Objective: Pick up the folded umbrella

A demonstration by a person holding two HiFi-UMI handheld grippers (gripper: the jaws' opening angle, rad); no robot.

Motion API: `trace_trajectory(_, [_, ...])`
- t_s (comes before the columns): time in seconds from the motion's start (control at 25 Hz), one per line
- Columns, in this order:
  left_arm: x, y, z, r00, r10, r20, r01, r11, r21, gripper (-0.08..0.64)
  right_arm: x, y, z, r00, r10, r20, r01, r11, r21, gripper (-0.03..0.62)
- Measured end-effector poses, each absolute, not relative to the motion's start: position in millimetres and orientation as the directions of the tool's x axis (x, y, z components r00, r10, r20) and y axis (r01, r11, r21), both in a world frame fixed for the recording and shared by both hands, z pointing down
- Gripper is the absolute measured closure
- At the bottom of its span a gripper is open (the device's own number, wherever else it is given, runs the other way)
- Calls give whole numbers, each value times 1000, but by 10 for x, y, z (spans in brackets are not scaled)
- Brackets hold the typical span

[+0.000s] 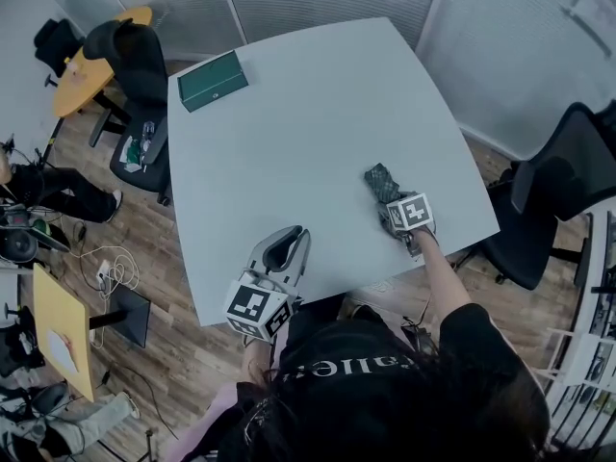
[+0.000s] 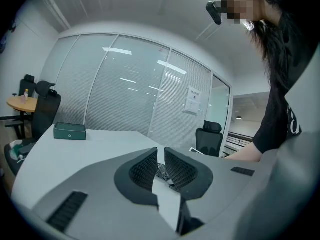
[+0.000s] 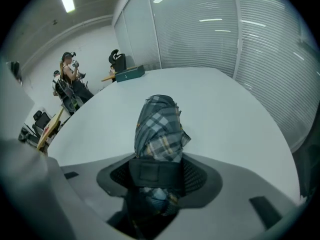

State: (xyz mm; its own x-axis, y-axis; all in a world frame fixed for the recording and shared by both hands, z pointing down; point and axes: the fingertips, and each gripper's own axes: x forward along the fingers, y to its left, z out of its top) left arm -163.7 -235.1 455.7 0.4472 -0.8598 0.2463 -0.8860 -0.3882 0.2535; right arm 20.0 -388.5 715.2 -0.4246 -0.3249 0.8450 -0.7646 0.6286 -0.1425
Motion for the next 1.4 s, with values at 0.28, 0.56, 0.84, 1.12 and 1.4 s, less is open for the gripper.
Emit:
trace_trajectory(0.28, [-1466,-2263,4541,456,-855,245,-882,-399,250,509,270,-3691,6538,-553,-391,736,-795,513,-324,354])
trace_trajectory(0.56, [-1245,-2118,4473,467,-853,233,-878,-415,238,509,307,-3336,5780,-655,-487,578,-749,520,-411,354])
trace_trajectory(0.84, [-990,-1872,4414,467,-854,230,-879,-420,225,509,449,-2797,5167,-709,-530,466,-705,562,-434,354])
trace_trajectory(1.12, [-640,-1490,4387,467,-855,225,-880,-423,217,509,632,-2204,4917,-754,-516,406,-657,599,-458,356])
trace_trajectory(1.4, [-343,-1043,4445,451,-858,246,-889,-405,216,509,799,-1693,4914,-787,-478,389,-617,614,-493,356])
